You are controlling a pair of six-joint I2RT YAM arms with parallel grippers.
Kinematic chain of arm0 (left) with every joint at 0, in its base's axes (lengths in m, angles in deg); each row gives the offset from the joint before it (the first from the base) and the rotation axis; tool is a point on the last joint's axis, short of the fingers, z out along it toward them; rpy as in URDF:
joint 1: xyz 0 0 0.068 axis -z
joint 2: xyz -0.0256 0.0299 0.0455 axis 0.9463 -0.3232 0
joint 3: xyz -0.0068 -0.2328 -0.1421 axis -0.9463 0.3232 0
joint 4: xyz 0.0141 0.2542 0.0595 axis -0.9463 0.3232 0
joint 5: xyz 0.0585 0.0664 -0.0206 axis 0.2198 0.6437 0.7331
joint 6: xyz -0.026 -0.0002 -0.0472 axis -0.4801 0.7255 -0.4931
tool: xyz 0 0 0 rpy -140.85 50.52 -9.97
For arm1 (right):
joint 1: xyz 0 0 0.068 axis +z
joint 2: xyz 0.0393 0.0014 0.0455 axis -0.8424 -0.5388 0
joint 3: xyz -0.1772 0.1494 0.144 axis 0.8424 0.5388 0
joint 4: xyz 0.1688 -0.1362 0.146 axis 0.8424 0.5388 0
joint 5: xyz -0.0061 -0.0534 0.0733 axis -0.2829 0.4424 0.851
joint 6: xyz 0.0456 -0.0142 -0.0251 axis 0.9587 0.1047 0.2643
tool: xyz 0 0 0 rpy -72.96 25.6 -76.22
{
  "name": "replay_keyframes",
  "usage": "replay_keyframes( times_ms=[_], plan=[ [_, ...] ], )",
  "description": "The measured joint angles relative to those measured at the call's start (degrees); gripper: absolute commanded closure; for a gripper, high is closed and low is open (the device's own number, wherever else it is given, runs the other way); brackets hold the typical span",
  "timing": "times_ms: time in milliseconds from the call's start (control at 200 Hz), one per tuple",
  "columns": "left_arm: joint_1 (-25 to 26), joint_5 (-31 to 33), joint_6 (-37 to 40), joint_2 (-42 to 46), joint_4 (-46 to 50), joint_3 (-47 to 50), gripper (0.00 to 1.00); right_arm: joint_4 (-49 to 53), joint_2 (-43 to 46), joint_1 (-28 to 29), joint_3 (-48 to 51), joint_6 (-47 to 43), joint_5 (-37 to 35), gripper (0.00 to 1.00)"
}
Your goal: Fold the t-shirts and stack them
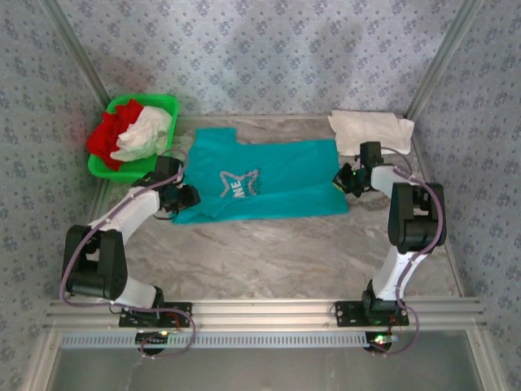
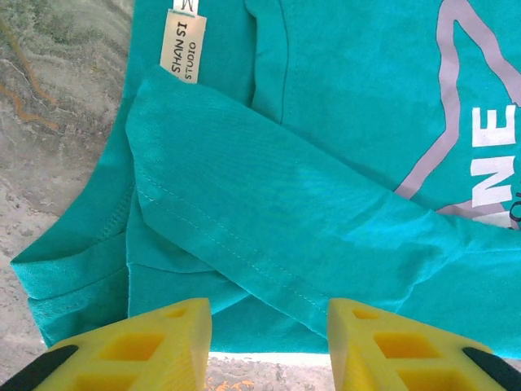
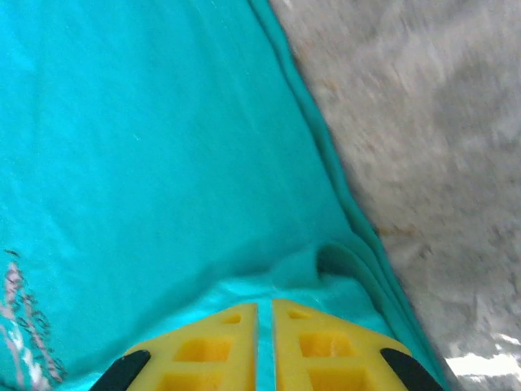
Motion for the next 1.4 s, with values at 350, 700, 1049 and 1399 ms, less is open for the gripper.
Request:
replay_keyframes(
  times_ms=[350, 700, 1049, 1399],
  plan=[
    [1.2, -3.1, -3.2, 6.1, 0.8, 2.6, 0.54, -1.2, 4.2, 0.7, 0.9, 0.8, -0.4, 0.83],
    [3.5, -5.9, -6.3, -1.4, -4.2, 4.2, 0.48, -1.5, 5.9, 1.9, 1.0, 0.8, -0.5, 0.83],
    [3.8, -5.4, -6.7, -7.0, -7.8, 4.1, 0.86, -1.4, 5.9, 1.8, 1.0, 0.1, -0.3, 0.83],
    [4.5, -1.2, -4.9, -7.1, -5.7, -1.9, 1.0, -1.2, 5.9, 1.8, 1.0, -0.3, 0.0, 0.82]
  ],
)
